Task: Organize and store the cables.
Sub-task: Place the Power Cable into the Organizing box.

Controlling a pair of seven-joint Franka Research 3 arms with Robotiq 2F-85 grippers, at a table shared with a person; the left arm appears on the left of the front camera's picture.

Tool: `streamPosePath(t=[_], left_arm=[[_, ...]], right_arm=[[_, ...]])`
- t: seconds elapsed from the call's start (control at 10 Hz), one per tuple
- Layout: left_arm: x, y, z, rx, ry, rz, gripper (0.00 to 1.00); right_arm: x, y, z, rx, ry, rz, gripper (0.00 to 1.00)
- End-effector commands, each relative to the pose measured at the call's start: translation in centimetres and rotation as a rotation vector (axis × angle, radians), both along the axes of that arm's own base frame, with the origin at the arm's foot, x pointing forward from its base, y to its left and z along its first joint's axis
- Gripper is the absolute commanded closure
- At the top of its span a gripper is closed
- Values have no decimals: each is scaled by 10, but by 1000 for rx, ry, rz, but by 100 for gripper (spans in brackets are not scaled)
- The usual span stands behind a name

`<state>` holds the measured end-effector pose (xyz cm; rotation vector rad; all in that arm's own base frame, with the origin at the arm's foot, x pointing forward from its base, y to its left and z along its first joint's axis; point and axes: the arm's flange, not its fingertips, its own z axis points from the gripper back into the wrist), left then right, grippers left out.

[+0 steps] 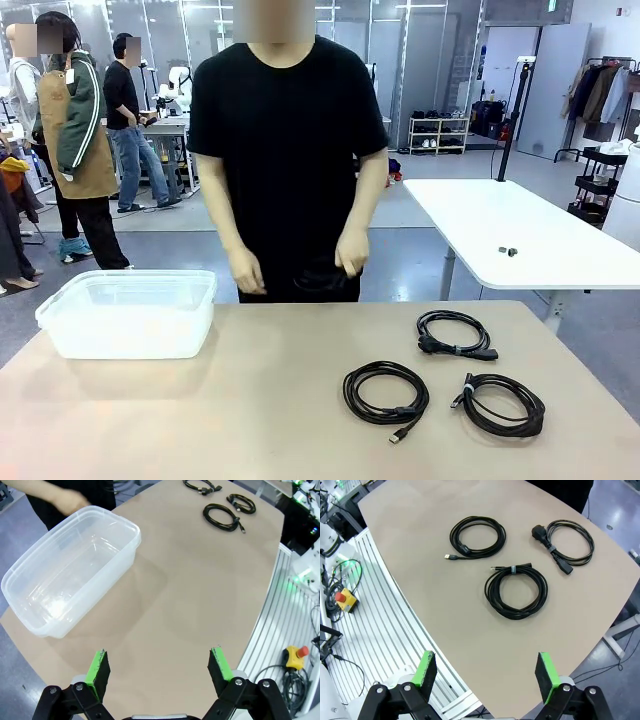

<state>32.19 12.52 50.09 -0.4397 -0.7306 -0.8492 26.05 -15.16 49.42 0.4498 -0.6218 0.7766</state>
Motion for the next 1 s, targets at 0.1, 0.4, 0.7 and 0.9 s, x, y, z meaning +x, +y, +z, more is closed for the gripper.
streamPosePath(t=[0.1, 0.4, 0.7, 0.9], left_arm=[[-1, 3, -1, -8, -11, -12, 0], [-1, 3, -1, -8, -11, -12, 0], [-1, 3, -1, -8, -11, -12, 0], [-1, 3, -1, -8, -11, -12, 0]], right_arm=[[-1, 0, 0, 5, -9, 12, 0], [-1, 0, 0, 5, -9, 12, 0], [-1, 0, 0, 5, -9, 12, 0], [-1, 0, 0, 5, -9, 12, 0]])
